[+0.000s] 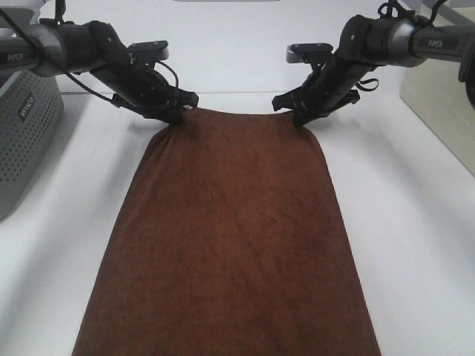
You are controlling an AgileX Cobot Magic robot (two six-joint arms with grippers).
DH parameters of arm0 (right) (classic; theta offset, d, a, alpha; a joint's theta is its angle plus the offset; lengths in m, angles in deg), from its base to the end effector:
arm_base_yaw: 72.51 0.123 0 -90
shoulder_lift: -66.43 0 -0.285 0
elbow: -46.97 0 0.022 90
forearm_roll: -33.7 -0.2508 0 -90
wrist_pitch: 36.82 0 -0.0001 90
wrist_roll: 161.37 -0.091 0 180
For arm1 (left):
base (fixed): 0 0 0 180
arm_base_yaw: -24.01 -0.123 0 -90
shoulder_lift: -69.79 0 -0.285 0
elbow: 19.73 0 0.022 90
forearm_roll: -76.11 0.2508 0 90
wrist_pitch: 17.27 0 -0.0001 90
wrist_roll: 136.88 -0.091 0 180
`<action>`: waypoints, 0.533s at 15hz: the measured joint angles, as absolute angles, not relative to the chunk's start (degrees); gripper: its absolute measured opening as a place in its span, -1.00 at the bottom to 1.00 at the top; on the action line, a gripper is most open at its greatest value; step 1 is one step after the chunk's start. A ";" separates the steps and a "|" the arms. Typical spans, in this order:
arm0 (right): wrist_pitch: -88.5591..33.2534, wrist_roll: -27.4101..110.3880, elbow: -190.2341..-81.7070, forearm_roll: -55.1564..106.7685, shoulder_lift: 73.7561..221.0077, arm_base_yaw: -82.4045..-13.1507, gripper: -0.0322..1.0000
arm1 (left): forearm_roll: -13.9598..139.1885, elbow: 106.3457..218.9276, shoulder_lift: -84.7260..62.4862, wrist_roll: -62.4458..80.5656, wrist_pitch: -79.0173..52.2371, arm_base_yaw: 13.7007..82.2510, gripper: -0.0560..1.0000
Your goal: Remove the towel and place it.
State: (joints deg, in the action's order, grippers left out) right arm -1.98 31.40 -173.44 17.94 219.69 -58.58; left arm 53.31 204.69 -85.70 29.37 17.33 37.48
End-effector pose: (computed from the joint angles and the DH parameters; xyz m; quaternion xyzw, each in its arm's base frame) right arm 0.5241 0.1446 0.0990 -0.1357 0.9457 0.1093 0.2745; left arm 0.5340 -0.1485 0.1002 0.1015 0.9391 -0.1545 0.2897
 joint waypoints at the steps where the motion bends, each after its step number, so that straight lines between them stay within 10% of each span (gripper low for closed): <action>1: -3.82 31.40 -174.24 18.17 219.69 -58.58 -0.92 | 53.31 204.69 -85.70 29.37 14.35 37.48 -0.88; 8: -18.94 31.40 -174.64 19.49 219.69 -58.58 -0.92 | 53.31 204.69 -85.76 27.53 -1.29 37.88 -0.88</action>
State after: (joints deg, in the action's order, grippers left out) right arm -18.94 31.40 -174.64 19.49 219.69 -58.58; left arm 53.31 204.69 -85.76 27.53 -1.29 37.88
